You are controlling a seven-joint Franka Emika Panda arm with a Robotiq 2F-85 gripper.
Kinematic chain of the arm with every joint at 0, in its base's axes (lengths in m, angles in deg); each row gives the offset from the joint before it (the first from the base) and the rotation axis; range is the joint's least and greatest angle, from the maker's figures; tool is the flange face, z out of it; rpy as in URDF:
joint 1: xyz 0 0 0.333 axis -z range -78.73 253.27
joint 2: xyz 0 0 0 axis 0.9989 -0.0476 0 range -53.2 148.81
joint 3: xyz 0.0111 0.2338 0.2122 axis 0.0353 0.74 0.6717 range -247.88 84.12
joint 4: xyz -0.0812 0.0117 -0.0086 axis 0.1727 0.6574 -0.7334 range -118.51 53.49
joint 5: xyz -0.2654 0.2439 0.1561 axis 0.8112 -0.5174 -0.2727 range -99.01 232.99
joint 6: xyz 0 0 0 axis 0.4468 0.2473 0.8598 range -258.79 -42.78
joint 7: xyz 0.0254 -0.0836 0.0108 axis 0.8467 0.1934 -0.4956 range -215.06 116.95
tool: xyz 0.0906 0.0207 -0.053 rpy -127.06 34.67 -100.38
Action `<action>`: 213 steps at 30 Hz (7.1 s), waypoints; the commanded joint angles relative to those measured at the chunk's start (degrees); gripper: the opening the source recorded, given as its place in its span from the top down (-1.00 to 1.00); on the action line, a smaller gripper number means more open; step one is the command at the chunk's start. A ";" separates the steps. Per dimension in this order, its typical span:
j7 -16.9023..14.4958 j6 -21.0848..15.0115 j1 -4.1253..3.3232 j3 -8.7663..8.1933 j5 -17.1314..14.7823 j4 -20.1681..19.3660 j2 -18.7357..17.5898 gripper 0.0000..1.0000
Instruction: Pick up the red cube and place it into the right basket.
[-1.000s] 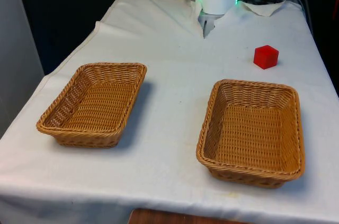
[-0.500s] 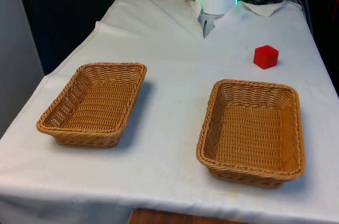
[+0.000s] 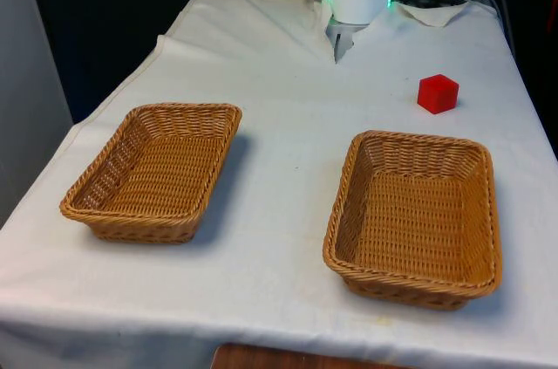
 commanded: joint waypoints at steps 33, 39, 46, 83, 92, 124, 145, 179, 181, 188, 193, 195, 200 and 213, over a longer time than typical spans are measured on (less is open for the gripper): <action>-11.57 -12.03 -0.29 2.75 -5.27 -12.66 0.29 -1.00; -13.18 -15.58 -0.29 3.72 -6.13 -14.67 -0.80 -1.00; -14.67 -19.14 -0.29 4.76 -6.88 -16.44 -2.06 -1.00; -32.09 -31.97 1.89 5.16 -10.77 -23.84 -9.00 -1.00; -33.00 -33.46 2.29 4.76 -9.97 -24.35 -10.43 -1.00; -33.69 -45.21 2.18 5.21 -9.85 -24.18 -19.82 -1.00; -33.75 -44.98 2.12 4.98 -9.68 -24.12 -19.77 0.99; -31.91 -27.56 3.61 0.17 -9.22 -23.38 -4.13 0.98; -32.37 -27.62 3.32 0.11 -9.91 -23.32 -3.95 0.98; -32.43 -23.38 4.07 -2.01 -9.00 -21.49 -2.58 0.98; -32.89 -21.37 4.13 -3.32 -9.05 -20.51 -1.95 0.98; -33.12 -20.57 4.18 -3.90 -9.05 -20.05 -1.72 0.98; -33.58 -19.31 4.30 -4.98 -9.17 -19.31 -1.43 0.98; -35.64 -15.81 4.58 -9.11 -9.63 -15.99 -1.66 0.98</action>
